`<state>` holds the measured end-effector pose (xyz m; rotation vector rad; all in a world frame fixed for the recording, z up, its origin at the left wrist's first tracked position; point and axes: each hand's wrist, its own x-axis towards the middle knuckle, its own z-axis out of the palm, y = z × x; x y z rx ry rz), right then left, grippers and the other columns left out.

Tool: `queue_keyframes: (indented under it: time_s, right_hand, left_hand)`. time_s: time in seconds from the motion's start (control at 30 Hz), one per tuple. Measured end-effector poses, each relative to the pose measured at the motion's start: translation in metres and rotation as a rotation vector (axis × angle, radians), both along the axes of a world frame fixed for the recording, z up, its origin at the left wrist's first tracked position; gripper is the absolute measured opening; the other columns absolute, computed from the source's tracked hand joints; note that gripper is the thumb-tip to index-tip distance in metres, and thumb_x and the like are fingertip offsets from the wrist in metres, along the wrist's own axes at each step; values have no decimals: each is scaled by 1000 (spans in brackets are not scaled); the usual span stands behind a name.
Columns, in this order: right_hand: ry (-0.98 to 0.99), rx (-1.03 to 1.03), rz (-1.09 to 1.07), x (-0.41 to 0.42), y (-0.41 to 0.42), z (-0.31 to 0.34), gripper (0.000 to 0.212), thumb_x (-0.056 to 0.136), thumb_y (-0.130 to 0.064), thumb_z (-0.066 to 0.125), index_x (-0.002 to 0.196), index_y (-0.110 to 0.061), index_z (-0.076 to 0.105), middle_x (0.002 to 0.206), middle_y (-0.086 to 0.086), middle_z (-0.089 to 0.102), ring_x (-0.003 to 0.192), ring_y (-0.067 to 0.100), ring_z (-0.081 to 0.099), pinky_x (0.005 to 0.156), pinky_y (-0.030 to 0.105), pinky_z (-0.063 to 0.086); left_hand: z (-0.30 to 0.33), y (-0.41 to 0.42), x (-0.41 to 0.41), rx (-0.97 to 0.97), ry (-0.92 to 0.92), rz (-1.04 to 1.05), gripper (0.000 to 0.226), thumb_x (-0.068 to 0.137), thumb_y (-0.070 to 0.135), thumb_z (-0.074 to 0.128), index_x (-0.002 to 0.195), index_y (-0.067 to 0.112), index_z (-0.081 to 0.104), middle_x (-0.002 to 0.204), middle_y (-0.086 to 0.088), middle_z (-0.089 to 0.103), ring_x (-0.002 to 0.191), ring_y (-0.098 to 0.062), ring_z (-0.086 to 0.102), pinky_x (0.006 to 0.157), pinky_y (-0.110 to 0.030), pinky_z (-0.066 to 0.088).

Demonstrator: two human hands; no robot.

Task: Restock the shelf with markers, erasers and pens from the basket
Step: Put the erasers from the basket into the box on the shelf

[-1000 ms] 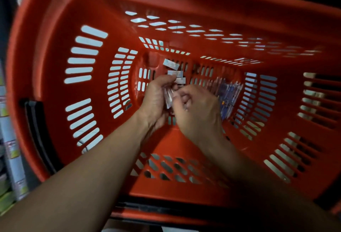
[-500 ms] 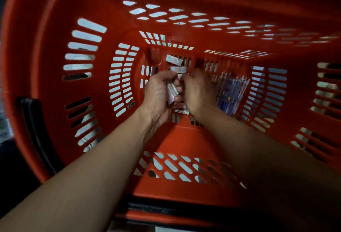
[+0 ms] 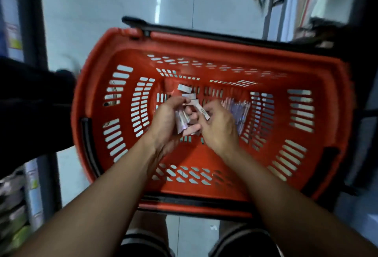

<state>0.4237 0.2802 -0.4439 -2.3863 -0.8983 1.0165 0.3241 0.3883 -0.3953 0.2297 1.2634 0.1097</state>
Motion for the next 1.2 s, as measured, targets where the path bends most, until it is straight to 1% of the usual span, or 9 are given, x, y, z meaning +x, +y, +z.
queue_keyframes:
  time_s: [0.17,0.27,0.4,0.47,0.57,0.8,0.93,1.1,1.2]
  right_hand:
    - [28,110,-98,5,-18,109,18,88,-28,77,92,-28,59,83,-12,62,67,3,58,58,23,43]
    - [24,188,-128,11,-25,181,23,84,-29,83,88,-30,60,80,-16,58,72,3,58,58,12,38]
    - [32,315,-167,15,-25,268,21,83,-29,83,88,-26,63,76,-12,59,69,7,57,59,27,45]
    - [15,381,-166,15,-25,308,18,83,-30,80,87,-26,62,75,-13,58,70,7,57,60,25,43]
    - [-22,460,-141,13,-29,363,15,83,-35,74,86,-30,60,76,-15,57,70,7,57,60,21,43]
    - [-44,453,-108,-9,-49,447,20,90,-37,73,109,-31,71,94,-16,65,80,3,62,69,27,55]
    - [-174,425,-165,-41,-65,475,15,90,-33,73,103,-27,72,93,-15,60,78,3,59,69,30,53]
    - [-346,392,-341,-94,-102,493,13,88,-32,74,99,-32,67,94,-15,57,76,-1,55,61,18,42]
    - [-395,378,-489,-124,-137,501,16,88,-43,65,102,-36,64,98,-17,57,78,-1,56,66,17,46]
  left_hand:
    - [96,4,1,19,-41,-5,23,104,29,51,84,19,58,71,0,52,63,-14,58,41,-20,39]
    - [158,0,2,128,-57,-110,21,102,24,52,83,20,60,72,0,51,57,-11,49,37,-17,26]
    - [240,-8,4,250,-31,-225,17,99,23,56,84,21,62,70,0,53,56,-12,46,47,-19,21]
    - [279,-12,4,318,-29,-239,12,97,20,58,89,18,66,70,-2,55,57,-14,47,56,-27,18]
    - [333,-17,2,425,-73,-339,12,96,21,58,101,14,66,72,-5,55,53,-15,45,51,-28,14]
    - [419,-29,-15,651,-159,-491,13,100,14,57,100,7,68,74,-13,52,53,-20,41,44,-24,20]
    - [440,-33,-31,808,-171,-641,15,100,10,58,94,-2,66,72,-17,54,49,-19,44,40,-21,28]
    - [454,-43,-56,1030,-224,-854,15,97,8,60,86,7,70,64,2,60,54,-11,49,48,-22,39]
    - [458,-59,-65,1140,-288,-1023,18,99,13,60,83,15,68,67,10,67,60,-2,61,55,-15,46]
